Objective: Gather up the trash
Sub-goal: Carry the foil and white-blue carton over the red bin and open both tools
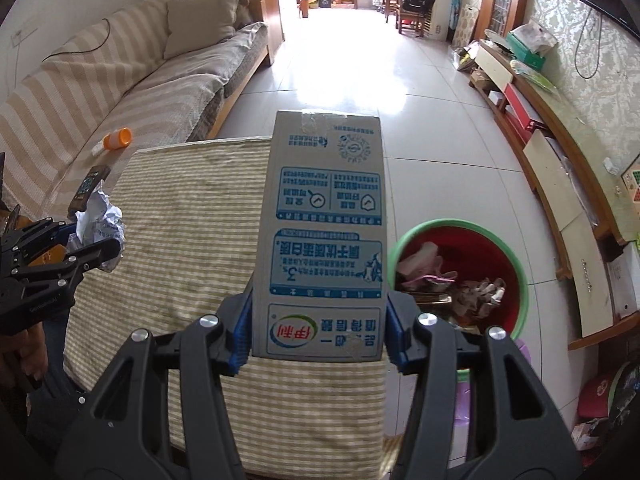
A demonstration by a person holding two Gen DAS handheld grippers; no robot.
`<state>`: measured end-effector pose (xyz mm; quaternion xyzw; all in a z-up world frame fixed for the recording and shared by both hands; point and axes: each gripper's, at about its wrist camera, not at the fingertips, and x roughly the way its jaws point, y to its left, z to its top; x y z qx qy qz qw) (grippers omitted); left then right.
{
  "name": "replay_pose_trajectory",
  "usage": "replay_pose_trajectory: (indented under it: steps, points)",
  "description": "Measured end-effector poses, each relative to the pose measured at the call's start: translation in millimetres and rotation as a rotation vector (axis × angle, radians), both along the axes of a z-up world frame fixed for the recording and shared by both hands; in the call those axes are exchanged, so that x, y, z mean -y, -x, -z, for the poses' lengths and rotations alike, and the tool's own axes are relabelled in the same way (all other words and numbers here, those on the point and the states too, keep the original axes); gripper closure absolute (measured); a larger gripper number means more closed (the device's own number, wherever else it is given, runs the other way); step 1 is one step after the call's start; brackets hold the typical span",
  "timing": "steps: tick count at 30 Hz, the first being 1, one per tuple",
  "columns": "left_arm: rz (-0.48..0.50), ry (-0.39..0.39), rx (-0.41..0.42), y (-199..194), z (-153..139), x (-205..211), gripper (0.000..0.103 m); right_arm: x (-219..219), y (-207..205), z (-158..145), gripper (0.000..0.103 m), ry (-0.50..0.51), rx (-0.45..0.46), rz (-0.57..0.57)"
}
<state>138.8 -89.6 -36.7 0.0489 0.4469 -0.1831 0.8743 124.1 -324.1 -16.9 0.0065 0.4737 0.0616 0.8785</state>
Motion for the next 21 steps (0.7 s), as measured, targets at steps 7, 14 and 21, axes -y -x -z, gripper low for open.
replay_pose_trajectory:
  steps: [7,14,21]
  points:
    - [0.123,0.004,0.027,-18,-22,72,0.06,67,-4,-10,0.052,-0.014,0.026,0.105]
    - [0.269,0.024,0.043,-32,-35,156,0.06,134,-12,-8,0.052,-0.031,0.045,0.213]
    - [0.371,0.062,0.007,-37,-33,220,0.06,183,-13,11,0.052,-0.057,0.008,0.319]
